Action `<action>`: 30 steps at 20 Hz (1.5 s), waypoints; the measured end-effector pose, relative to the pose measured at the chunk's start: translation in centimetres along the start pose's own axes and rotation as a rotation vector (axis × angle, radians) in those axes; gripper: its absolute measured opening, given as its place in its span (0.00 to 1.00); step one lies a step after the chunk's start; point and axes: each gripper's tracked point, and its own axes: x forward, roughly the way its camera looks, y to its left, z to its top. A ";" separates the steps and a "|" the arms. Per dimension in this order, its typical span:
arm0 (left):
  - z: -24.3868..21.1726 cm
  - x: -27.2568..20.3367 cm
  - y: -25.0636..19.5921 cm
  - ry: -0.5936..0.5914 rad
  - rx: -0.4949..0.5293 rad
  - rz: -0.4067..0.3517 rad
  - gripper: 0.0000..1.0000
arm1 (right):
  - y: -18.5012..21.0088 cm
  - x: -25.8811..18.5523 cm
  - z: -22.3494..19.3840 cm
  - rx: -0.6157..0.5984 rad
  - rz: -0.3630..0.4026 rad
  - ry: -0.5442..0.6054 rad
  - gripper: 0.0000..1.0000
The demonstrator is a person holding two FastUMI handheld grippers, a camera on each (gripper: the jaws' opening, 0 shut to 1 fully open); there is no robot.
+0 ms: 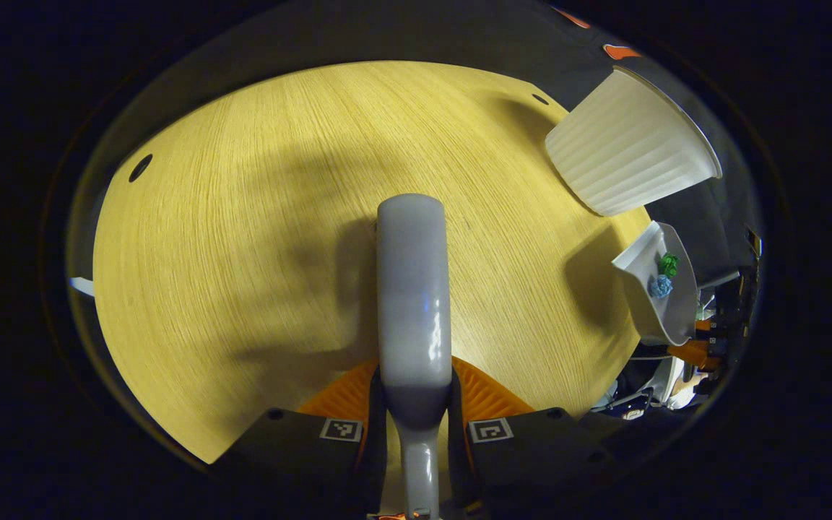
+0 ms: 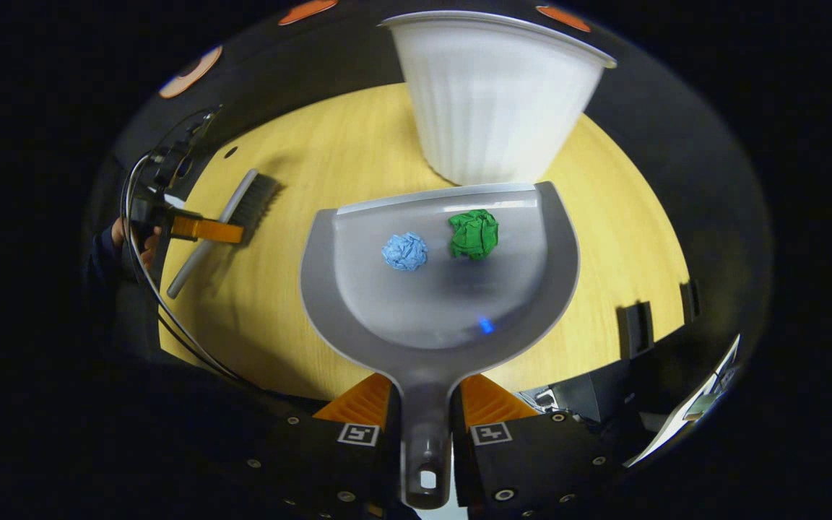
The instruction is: Pick up the small broom and dustpan from the desktop, sweep the trash into the dustpan with the broom, and then empty the trash into the garbage bin.
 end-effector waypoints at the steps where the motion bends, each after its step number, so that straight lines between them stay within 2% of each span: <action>1: -0.1 0.0 -0.1 0.001 -0.003 0.012 0.39 | -0.9 -0.4 0.0 0.020 -0.016 -0.006 0.31; 8: -0.1 0.1 0.0 0.006 0.006 0.047 0.40 | -6.1 -3.7 1.5 0.161 -0.103 -0.048 0.31; 9: 0.0 0.0 -0.1 0.009 0.004 0.051 0.39 | -6.8 -4.3 1.9 0.164 -0.117 -0.055 0.23; 10: 0.0 -0.2 -0.1 0.010 0.000 0.055 0.40 | -7.6 -5.0 2.3 0.166 -0.135 -0.063 0.31; 19: 0.0 -0.4 -0.9 0.005 -0.063 0.093 0.39 | -13.8 -10.1 6.7 0.195 -0.274 -0.177 0.31; 23: 0.1 -0.1 -1.3 0.018 -0.100 0.153 0.39 | -16.2 -12.2 8.4 0.216 -0.323 -0.209 0.32; 30: 2.2 -1.4 -3.2 0.033 -0.088 0.180 0.40 | -19.6 -16.0 11.9 0.174 -0.413 -0.282 0.31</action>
